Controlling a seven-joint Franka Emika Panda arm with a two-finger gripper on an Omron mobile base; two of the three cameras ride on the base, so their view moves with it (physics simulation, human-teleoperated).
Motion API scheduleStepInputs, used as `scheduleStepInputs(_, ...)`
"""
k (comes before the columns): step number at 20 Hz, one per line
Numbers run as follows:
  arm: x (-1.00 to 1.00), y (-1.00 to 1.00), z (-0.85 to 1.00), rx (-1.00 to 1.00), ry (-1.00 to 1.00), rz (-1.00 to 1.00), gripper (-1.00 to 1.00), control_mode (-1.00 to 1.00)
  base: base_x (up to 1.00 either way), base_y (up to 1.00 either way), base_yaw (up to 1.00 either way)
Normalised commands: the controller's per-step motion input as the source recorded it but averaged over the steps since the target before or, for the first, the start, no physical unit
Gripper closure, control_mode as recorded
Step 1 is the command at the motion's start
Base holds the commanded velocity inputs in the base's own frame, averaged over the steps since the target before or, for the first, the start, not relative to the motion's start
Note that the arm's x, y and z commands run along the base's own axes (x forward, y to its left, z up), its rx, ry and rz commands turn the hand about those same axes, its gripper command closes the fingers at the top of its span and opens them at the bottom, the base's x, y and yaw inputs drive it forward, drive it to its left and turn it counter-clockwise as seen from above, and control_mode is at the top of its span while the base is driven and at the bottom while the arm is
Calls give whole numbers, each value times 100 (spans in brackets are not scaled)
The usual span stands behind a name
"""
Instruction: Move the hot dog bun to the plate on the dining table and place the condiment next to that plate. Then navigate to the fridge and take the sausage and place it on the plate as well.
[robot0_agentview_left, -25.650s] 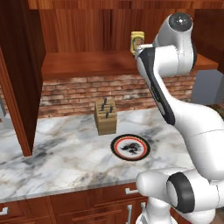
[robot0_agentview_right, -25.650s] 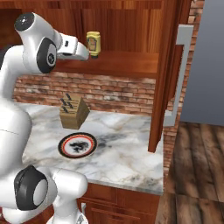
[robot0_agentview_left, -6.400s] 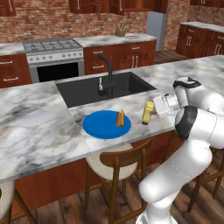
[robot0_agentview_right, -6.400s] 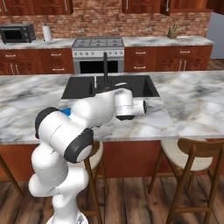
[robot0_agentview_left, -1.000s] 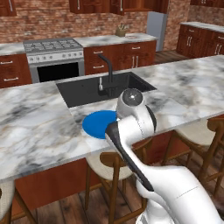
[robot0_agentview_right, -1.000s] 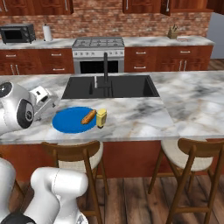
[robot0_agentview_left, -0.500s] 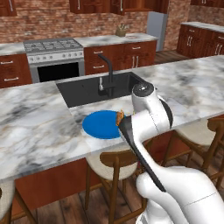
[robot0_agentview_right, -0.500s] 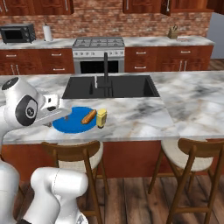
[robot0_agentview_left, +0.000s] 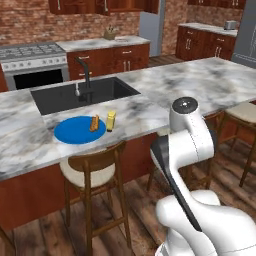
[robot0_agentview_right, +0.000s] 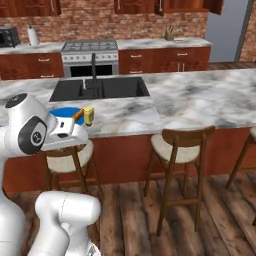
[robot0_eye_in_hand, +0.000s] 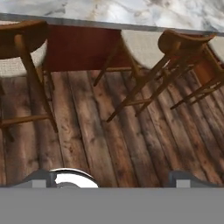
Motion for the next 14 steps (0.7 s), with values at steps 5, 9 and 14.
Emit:
scheduleStepInputs(5, 0, 0, 0, 0, 0, 0, -100, 100, -16, -100, -7)
scheduleStepInputs(9, 0, 0, 0, 0, 0, 0, -100, 100, 0, -100, 0)
scheduleStepInputs(14, 0, 0, 0, 0, 0, 0, -100, 100, 0, -100, -1)
